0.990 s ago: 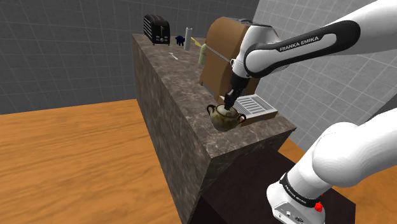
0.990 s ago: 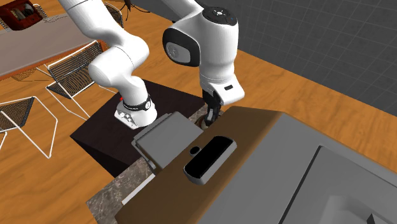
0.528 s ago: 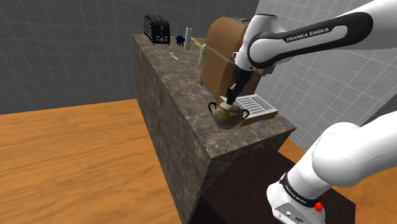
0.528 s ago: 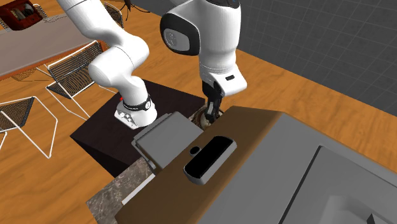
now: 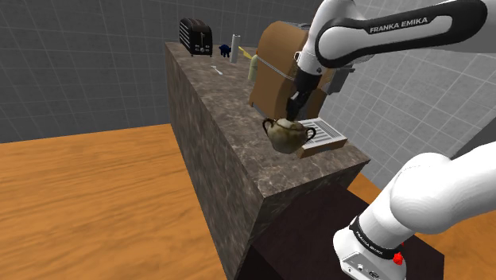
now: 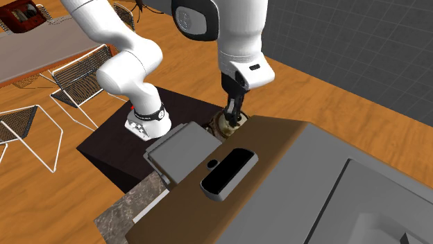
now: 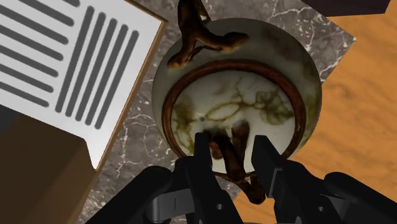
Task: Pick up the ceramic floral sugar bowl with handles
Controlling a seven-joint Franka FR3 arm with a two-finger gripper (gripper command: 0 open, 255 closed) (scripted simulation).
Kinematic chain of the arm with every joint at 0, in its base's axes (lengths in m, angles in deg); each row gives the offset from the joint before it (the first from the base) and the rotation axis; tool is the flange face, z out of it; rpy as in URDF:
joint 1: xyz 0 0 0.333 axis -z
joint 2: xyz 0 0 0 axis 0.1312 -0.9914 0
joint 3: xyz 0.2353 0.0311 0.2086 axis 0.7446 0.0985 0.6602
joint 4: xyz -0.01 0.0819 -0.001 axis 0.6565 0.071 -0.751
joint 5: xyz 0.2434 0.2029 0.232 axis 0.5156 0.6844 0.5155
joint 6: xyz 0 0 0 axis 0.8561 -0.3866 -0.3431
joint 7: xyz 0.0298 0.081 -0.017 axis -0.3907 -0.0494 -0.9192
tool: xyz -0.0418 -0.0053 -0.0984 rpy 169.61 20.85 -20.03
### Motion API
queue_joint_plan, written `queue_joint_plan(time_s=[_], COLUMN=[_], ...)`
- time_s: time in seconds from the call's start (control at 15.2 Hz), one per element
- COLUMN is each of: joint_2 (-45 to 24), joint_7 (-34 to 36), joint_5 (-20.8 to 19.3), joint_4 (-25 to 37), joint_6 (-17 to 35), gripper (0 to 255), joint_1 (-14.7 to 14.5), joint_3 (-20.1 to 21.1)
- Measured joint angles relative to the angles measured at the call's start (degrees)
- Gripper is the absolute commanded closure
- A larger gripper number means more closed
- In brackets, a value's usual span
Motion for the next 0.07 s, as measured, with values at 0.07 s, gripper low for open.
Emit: queue_joint_plan(time_s=[0.07], joint_2=[0.2], joint_7=[0.0], joint_5=[0.0], joint_4=[0.4], joint_6=[-0.6], gripper=[255], joint_1=[0.0], joint_3=[0.0])
